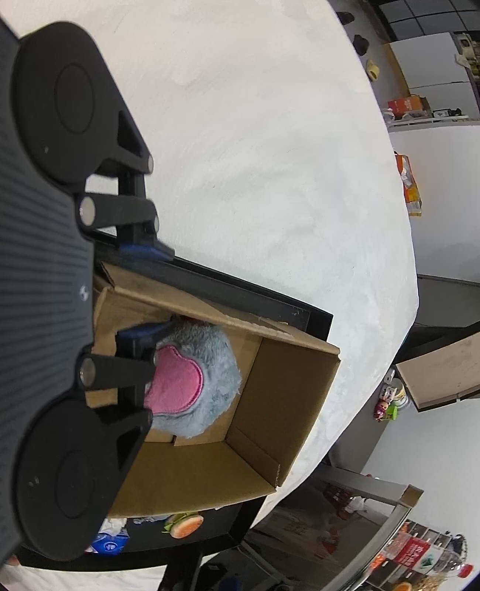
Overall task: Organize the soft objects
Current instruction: 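Carry the grey plush into the box and open the right gripper, then grasp the blue Vinda tissue pack with the right gripper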
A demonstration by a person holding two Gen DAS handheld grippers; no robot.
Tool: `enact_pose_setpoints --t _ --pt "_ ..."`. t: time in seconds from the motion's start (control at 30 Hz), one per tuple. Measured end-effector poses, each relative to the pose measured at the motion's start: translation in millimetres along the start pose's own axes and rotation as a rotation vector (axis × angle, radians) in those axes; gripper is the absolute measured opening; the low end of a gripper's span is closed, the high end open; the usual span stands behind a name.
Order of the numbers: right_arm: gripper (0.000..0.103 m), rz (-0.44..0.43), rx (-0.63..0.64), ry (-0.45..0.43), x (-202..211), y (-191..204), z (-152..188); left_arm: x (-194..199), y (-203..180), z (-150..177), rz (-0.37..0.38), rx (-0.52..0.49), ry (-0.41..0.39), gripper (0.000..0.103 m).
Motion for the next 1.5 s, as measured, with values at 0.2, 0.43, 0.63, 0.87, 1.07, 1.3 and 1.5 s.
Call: enact_pose_setpoints --t 0.2,0.43,0.63,0.87,1.07,1.3,1.5 --pt "0.076 0.002 -0.113 0.020 2.1 -20.9 24.2 4.7 -8.6 -3.3 -0.020 -0.051 0.017 0.053" --pt "0.078 -0.006 -0.301 0.053 0.9 -44.6 55.8 8.7 -28.6 -3.5 -0.016 -0.137 0.047 0.064" --pt "0.090 0.033 -0.483 0.081 3.5 -65.6 86.5 5.7 -41.0 -2.1 -0.029 -0.180 0.074 0.068" --pt "0.091 0.027 -0.652 0.160 -4.7 -77.8 133.4 4.0 -46.6 -4.0 -0.066 -0.222 0.091 0.068" --pt "0.091 0.011 -0.707 0.214 -21.5 -78.8 149.7 4.8 -50.1 -7.0 -0.093 -0.254 0.102 0.069" --pt "0.091 0.036 -0.762 0.209 -24.7 -94.5 160.2 2.7 -54.5 -8.0 -0.122 -0.266 0.113 0.069" --pt "0.089 0.074 -0.766 0.230 -29.1 -102.9 169.4 0.9 -58.4 -9.9 -0.140 -0.278 0.120 0.069"
Point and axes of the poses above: each gripper's, at about its wrist camera, not at the fingertips, and x roughly against the way its jaws point, y to its left, z to its underside, the point moved 9 cm from there along -x, roughly the way its jaws point, and after that the axes turned 5 degrees about z, right-handed, at the moved point
